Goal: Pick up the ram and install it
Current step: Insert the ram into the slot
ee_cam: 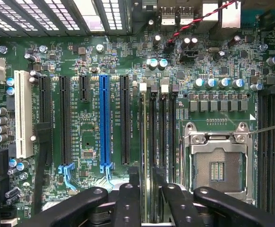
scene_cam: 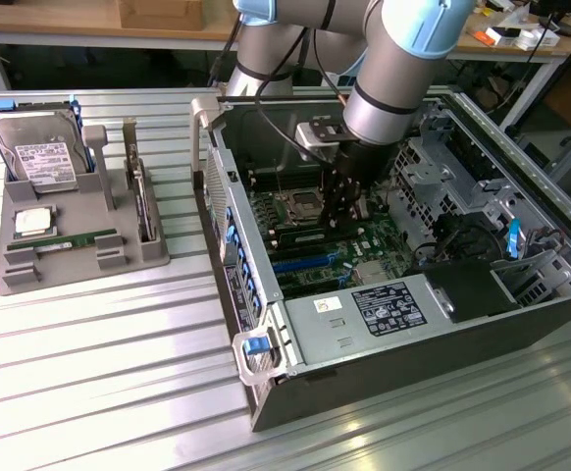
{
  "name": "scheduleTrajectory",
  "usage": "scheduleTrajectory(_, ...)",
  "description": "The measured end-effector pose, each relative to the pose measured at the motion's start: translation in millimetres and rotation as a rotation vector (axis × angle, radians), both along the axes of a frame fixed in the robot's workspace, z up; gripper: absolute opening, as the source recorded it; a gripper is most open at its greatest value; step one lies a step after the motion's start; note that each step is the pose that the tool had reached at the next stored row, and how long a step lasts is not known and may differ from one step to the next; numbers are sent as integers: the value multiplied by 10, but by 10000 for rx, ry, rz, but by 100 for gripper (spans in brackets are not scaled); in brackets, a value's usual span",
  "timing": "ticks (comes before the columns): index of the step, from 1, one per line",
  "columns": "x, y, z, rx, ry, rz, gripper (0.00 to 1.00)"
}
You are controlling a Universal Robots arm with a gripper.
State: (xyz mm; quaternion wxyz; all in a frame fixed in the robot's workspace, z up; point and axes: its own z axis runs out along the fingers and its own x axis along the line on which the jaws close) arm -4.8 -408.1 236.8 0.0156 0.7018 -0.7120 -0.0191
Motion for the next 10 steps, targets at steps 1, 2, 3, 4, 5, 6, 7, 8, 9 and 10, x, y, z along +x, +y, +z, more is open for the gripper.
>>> scheduleTrajectory(1, 0, 1, 62, -3, 1, 1, 26)
scheduleTrajectory(2, 0, 7, 105, -3, -1, 1, 26)
scheduleTrajectory(3, 0, 27, 109, -1, -2, 0, 26)
scheduleTrajectory(4, 1, 52, 110, -3, -1, 1, 26)
scheduleTrajectory(5, 15, 71, 110, -3, -2, 12, 18)
scheduleTrajectory(6, 80, 79, 109, -3, 11, 40, 11)
scheduleTrajectory(7, 123, 78, 107, -3, 29, 48, 11)
scheduleTrajectory(8, 175, 79, 106, -3, 55, 51, 11)
scheduleTrajectory(9, 306, 79, 100, -3, 122, 52, 11)
scheduleTrajectory(10, 409, 79, 95, -3, 172, 53, 11)
